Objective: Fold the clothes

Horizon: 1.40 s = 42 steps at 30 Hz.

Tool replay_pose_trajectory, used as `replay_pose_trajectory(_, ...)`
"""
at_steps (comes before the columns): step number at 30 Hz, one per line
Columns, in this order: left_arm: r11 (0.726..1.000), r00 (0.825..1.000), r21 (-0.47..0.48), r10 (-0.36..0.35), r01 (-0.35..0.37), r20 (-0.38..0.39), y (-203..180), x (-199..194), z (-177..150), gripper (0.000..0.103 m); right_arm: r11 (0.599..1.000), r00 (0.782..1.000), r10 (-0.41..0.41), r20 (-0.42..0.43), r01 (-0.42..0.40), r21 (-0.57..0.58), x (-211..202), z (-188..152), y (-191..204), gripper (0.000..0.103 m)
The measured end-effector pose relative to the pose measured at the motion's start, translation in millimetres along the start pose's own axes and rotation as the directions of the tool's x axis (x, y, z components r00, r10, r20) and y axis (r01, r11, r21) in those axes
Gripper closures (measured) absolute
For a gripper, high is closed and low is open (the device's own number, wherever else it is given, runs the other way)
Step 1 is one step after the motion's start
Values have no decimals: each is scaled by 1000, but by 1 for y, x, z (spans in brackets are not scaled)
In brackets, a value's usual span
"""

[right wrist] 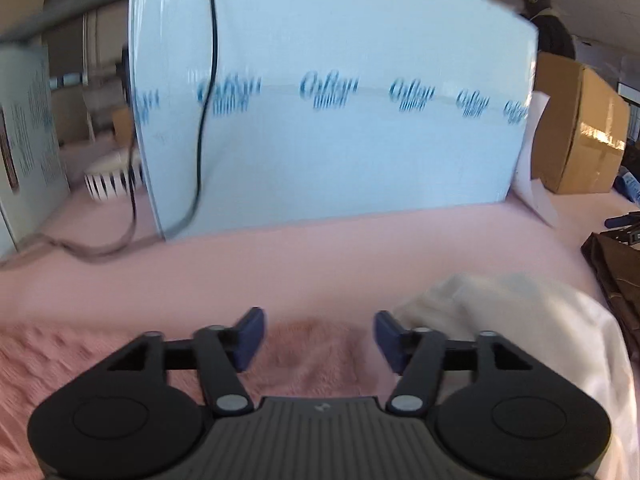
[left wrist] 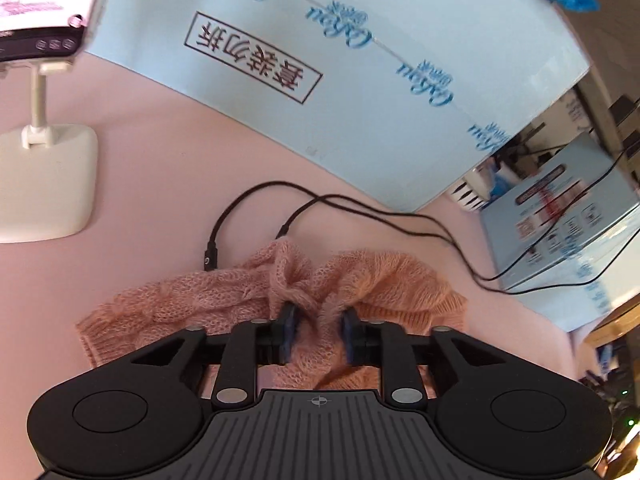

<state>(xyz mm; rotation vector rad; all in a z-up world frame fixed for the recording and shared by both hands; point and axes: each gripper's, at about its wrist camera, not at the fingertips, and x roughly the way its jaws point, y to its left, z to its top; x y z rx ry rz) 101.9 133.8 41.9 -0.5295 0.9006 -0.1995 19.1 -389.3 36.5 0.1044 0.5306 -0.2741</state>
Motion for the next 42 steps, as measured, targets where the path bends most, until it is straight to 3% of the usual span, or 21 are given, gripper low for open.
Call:
replay_pose_trajectory(2, 1000, 1000, 14, 13, -13, 23, 5, -19, -3, 49, 999, 997, 52, 65, -52, -10, -19, 8, 4, 20)
replay_pose_trajectory(3, 1000, 999, 21, 20, -20, 34, 8, -29, -5, 46, 993, 990, 119, 69, -118, -17, -28, 14, 8, 19)
replay_pose_trajectory(5, 1000, 998, 4, 17, -17, 54, 20, -32, -7, 33, 969, 968, 248, 44, -246, -37, -38, 23, 23, 15)
replay_pose_trajectory(7, 1000, 997, -21, 11, -9, 74, 33, -31, -8, 28, 936, 938, 345, 12, -344, -74, -45, 29, 42, 13)
replay_pose_trajectory(11, 997, 993, -70, -1, 9, 115, 61, -30, -11, 27, 890, 935, 355, -8, -341, -304, -61, 24, 113, 13)
replay_pose_trajectory(13, 995, 991, -95, -6, 19, 135, 75, -29, -13, 27, 820, 917, 398, -14, -362, -442, -69, 19, 153, 12)
replay_pose_trajectory(14, 994, 989, -107, -8, 24, 145, 82, -28, -13, 27, 779, 897, 440, -28, -397, -484, -73, 17, 168, 11)
replay_pose_trajectory(15, 992, 988, -119, -10, 29, 155, 88, -28, -14, 27, 691, 849, 524, -73, -474, -545, -79, 12, 188, 10)
replay_pose_trajectory(16, 991, 986, -131, -12, 34, 165, 95, -27, -15, 27, 627, 814, 570, -113, -520, -580, -84, 9, 203, 9)
replay_pose_trajectory(19, 989, 981, -133, -34, 60, 193, 109, -30, -16, 27, 449, 728, 653, -207, -593, -669, -98, -1, 253, 9)
replay_pose_trajectory(21, 988, 979, -137, -50, 78, 199, 113, -31, -17, 27, 372, 689, 683, -243, -614, -696, -102, -7, 288, 9)
replay_pose_trajectory(23, 986, 980, -140, -68, 95, 188, 117, -30, -19, 27, 354, 672, 683, -286, -647, -676, -95, -6, 321, 9)
replay_pose_trajectory(25, 987, 980, -135, -64, 90, 190, 117, -31, -20, 27, 383, 674, 668, -316, -675, -631, -80, -1, 345, 9)
replay_pose_trajectory(28, 991, 979, -121, -32, 57, 201, 115, -32, -22, 27, 450, 697, 634, -335, -685, -573, -53, 7, 375, 9)
replay_pose_trajectory(30, 996, 977, -84, 15, 3, 212, 108, -32, -24, 27, 450, 689, 628, -362, -701, -553, -41, 8, 385, 9)
replay_pose_trajectory(33, 998, 974, -38, 60, -53, 218, 101, -31, -26, 27, 437, 673, 607, -422, -727, -530, -23, 4, 397, 9)
replay_pose_trajectory(39, 997, 978, 18, 66, -71, 195, 94, -26, -28, 27, 408, 675, 592, -440, -722, -559, -11, -17, 418, 9)
replay_pose_trajectory(41, 997, 979, 17, 65, -69, 195, 95, -26, -28, 27, 376, 668, 578, -469, -728, -573, -11, -23, 428, 10)
replay_pose_trajectory(42, 998, 979, 14, 62, -66, 195, 95, -27, -27, 27, 331, 646, 568, -510, -746, -577, -12, -28, 433, 11)
